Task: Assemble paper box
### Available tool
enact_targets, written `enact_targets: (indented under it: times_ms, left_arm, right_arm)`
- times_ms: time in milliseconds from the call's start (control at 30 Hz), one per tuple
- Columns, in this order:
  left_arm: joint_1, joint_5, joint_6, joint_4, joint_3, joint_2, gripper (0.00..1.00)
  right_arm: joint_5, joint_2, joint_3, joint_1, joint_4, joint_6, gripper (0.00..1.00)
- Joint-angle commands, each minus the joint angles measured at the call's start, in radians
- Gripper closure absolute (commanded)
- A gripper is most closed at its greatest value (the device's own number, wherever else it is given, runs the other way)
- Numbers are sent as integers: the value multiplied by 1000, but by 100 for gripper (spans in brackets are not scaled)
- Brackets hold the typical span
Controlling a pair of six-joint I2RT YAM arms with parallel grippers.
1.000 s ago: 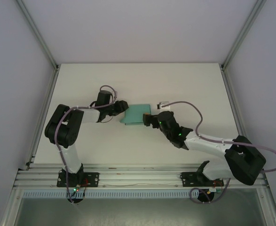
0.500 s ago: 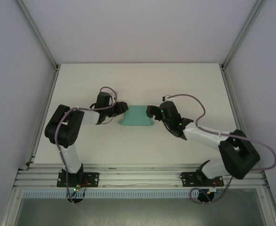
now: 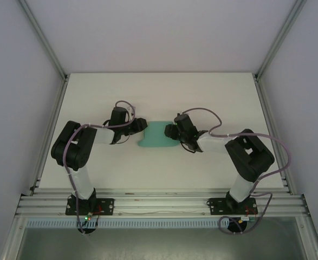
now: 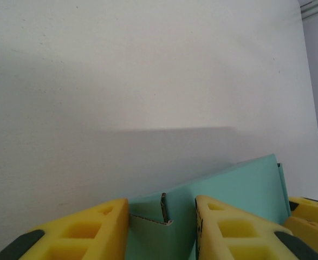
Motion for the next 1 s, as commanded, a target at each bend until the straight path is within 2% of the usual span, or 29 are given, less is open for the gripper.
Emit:
enact_targets:
  times_ms: [0, 67, 200, 333, 467, 567, 700, 833, 967]
  left_arm:
    - [-9, 0, 44, -128, -33, -3, 65]
    - [-9, 23, 48, -125, -31, -14, 64]
    - [-8, 77, 47, -105, -36, -38, 53]
    - [-9, 124, 49, -113, -41, -67, 47]
    - [-9, 184, 30, -76, -58, -65, 47]
    - [-8, 182, 13, -58, -68, -39, 51]
    - [8, 194, -24, -15, -78, 6, 62]
    - [33, 227, -71, 76, -113, 35, 76]
    - [59, 262, -130, 199, -160, 52, 81]
  right_arm:
    - [-10, 54, -53, -3, 6, 56, 54]
    - [-16, 64, -71, -3, 22, 75, 55]
    - [-15, 64, -88, -3, 38, 105, 56]
    - [-16, 56, -80, -3, 26, 102, 56]
    - [-23, 59, -72, -3, 28, 100, 56]
    - [-21, 52, -70, -4, 32, 97, 55]
    - [-36, 12, -61, -4, 9, 75, 45]
    - [-71, -63, -49, -20, -31, 64, 32]
    - [-182, -134, -51, -33, -58, 68, 17]
